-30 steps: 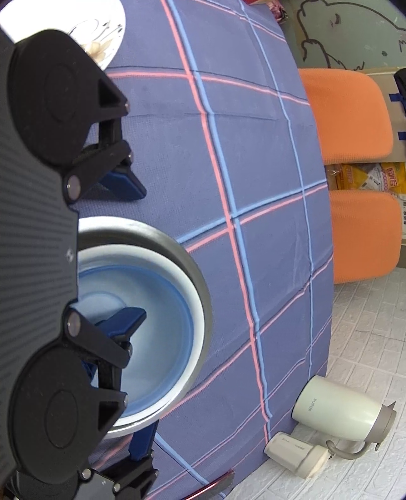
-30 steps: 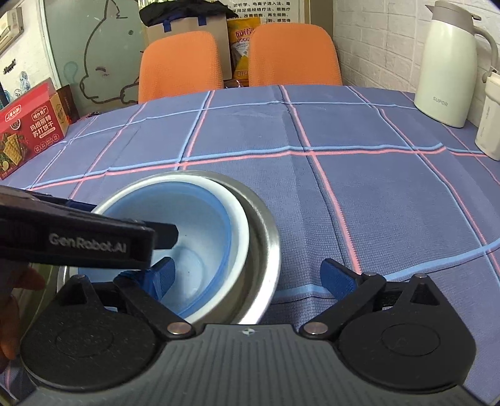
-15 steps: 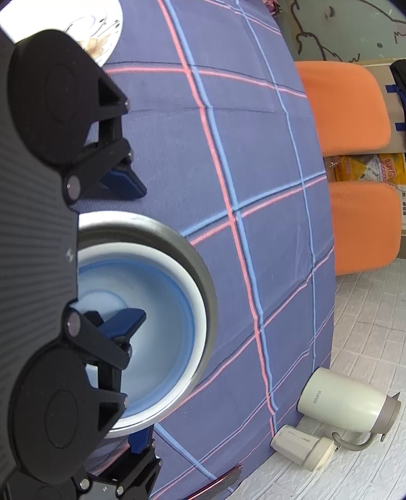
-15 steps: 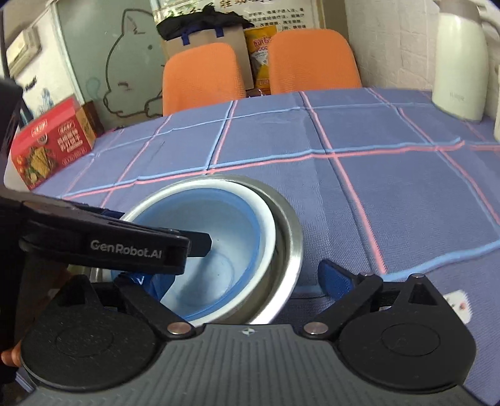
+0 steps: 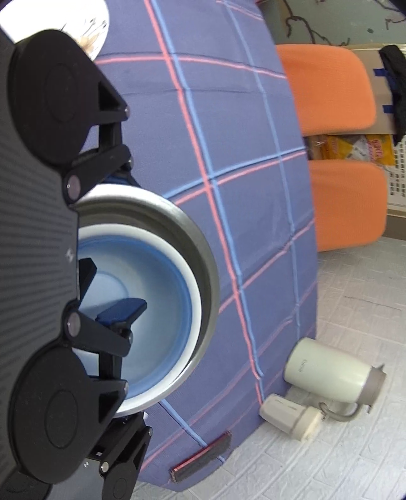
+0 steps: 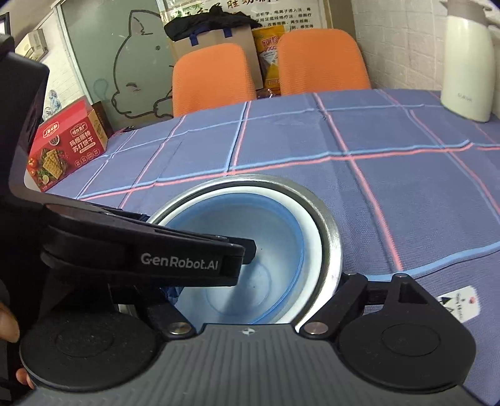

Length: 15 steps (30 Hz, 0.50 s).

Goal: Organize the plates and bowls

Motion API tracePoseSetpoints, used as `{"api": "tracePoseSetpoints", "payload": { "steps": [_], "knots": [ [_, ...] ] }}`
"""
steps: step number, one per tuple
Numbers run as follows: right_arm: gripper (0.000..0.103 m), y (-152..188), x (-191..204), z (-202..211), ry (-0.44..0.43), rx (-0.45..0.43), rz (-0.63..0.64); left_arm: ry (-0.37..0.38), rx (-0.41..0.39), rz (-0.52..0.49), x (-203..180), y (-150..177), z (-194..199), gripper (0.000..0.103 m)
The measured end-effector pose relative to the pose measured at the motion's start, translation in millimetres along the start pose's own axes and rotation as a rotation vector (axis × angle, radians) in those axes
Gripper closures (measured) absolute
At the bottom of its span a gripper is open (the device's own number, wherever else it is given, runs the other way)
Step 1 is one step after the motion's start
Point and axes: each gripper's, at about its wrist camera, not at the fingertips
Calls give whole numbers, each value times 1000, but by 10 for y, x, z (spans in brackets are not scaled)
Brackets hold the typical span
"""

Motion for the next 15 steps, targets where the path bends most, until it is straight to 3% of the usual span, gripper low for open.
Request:
{"api": "tracePoseSetpoints", "payload": {
  "steps": [7,15],
  "knots": [
    [30,-121,262,283,-6,-86,55,-106,-51,64,306,179,533,36],
    [29,26,937,85,-185,-39,146,-263,-8,198,980,710,928,35]
  ]
}}
Point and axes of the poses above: each gripper's, at about its wrist camera, not at the fingertips, and z roughly against the way its jaws point, x to its left, y to its underside, and after that the axes turned 6 degrees about -z, right-handed
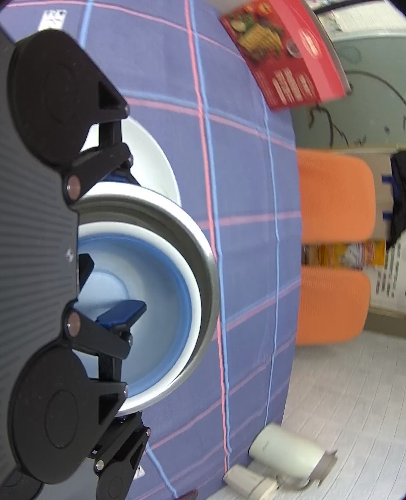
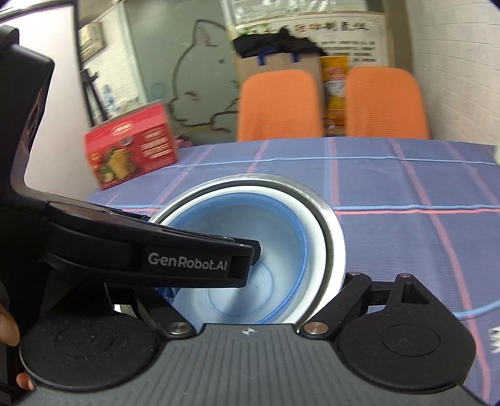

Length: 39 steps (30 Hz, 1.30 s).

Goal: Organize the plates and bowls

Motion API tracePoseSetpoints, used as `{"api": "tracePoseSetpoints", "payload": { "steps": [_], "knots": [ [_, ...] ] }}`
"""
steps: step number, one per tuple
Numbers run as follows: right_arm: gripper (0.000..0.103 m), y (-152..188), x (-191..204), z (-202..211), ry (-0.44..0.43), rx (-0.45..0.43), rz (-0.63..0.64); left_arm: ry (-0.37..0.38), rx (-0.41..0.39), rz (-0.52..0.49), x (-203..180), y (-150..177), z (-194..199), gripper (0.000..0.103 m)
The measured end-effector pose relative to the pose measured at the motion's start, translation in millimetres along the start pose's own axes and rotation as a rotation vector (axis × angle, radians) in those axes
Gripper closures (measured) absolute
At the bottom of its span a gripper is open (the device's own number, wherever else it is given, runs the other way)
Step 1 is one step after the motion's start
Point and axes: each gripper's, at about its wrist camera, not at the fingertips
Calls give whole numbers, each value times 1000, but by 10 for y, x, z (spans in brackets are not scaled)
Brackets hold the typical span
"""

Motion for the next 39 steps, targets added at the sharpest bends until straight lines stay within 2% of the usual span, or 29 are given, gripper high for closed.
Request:
{"api": "tracePoseSetpoints", "payload": {
  "steps": [5,8,15,18,22,25,31,35,39],
  "knots": [
    [28,87,393,-235,-90,48,34,-16,11,37,283,180,17,34],
    [28,112,567,-272,-72,56,92,-39,-4,29,328,209,37,34],
    [28,137,742,-292,-85,81,116,-31,-7,72,538,299,66,33],
    [27,158,817,-349,-98,102,132,-32,-9,47,488,279,38,31],
    [27,169,758,-387,-112,123,101,-44,-18,31,405,246,-12,26],
    [26,181,657,-459,-120,170,32,-76,-40,-2,345,232,-12,24],
    [28,154,642,-367,-113,119,19,-115,-166,22,357,136,243,22],
    [28,41,564,-222,-43,1,8,-98,-240,66,348,71,448,21],
    [28,-39,408,-10,-33,-86,-48,-92,-282,50,188,117,621,20]
  ]
}}
Point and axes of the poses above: each gripper's, at about its wrist camera, not at the fingertips, and z roughly against the way its jaws point, x to its left, y to its underside, and after that the axes turned 6 degrees about -z, right-handed
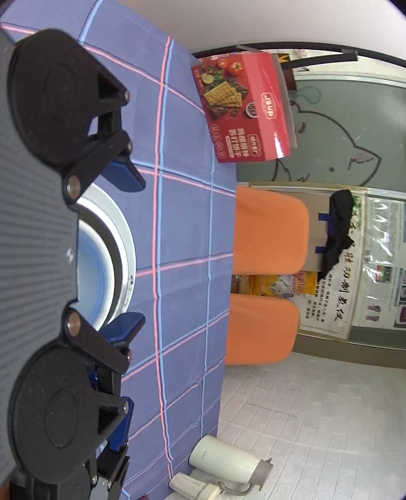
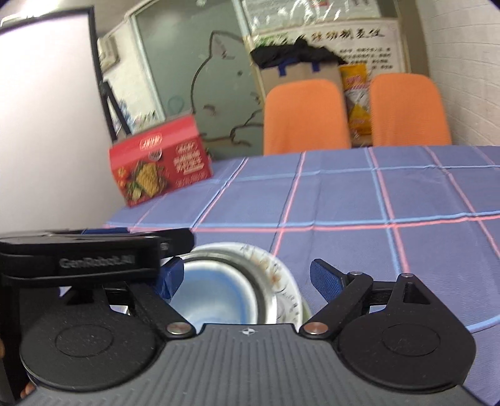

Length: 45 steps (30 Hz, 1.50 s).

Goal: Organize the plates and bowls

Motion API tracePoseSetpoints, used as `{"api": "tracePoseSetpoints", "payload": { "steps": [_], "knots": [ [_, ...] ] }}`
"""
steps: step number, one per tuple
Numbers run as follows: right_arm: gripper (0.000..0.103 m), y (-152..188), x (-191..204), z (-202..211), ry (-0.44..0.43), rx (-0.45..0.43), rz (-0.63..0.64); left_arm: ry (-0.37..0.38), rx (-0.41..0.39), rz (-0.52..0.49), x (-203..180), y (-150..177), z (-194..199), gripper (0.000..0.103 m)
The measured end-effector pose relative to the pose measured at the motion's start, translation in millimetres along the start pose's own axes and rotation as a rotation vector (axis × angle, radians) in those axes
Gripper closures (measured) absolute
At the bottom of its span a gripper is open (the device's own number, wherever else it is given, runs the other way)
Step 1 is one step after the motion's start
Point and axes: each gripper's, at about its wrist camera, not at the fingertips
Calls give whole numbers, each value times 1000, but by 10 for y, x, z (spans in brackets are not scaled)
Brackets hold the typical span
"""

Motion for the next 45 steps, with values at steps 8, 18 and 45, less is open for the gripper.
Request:
{"api": "tracePoseSetpoints", "payload": {
  "steps": [8,18,45],
  "knots": [
    [27,120,-243,458,131,-76,-27,15,-53,-25,-396,336,464,19],
    [27,632,-522,1141,241,-182,-135,15,-26,-118,-859,934,752,19],
    [26,1569,-297,1462,356,-75,-44,-15,-51,-166,-946,1737,1379,19]
  ]
}}
Point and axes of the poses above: each gripper's, at about its wrist camera, not at the fingertips, and z roughly against the way its jaws point, x to its left, y to its underside, and after that the axes turned 6 degrees about -z, right-handed
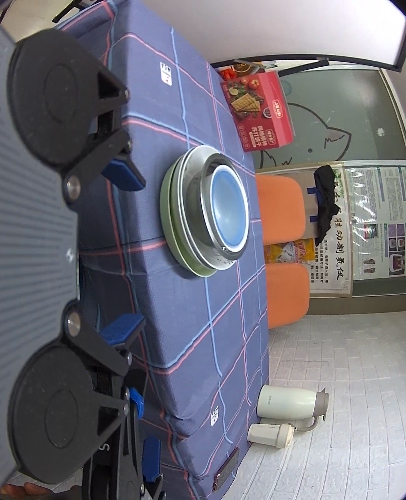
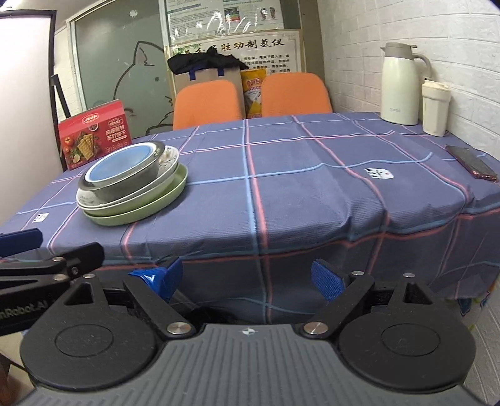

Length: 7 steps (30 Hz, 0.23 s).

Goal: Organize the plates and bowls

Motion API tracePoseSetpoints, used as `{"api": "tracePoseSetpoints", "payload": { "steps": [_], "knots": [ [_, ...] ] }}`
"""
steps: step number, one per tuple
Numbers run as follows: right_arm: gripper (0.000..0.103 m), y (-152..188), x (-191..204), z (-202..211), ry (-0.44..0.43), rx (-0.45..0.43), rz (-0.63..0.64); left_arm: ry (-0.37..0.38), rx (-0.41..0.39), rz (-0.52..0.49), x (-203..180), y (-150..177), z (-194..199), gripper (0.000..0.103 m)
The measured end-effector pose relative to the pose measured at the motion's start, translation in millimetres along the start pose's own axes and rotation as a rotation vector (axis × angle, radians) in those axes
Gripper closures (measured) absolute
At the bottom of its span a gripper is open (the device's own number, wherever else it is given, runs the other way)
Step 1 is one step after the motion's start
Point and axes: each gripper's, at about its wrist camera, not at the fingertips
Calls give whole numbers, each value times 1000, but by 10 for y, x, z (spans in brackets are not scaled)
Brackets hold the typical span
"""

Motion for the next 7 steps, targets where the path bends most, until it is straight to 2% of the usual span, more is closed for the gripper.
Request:
{"api": "tracePoseSetpoints", "payload": {
  "steps": [7],
  "knots": [
    [26,32,42,46,6,-10,19,-5,-24,5,16,-1,29,19]
  ]
}}
Point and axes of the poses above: each gripper's, at about its wrist camera, not at the fingertips, and z roughly against the way its jaws point, x to its left, y to its underside, and after that the axes turned 6 degrees about -z, right-handed
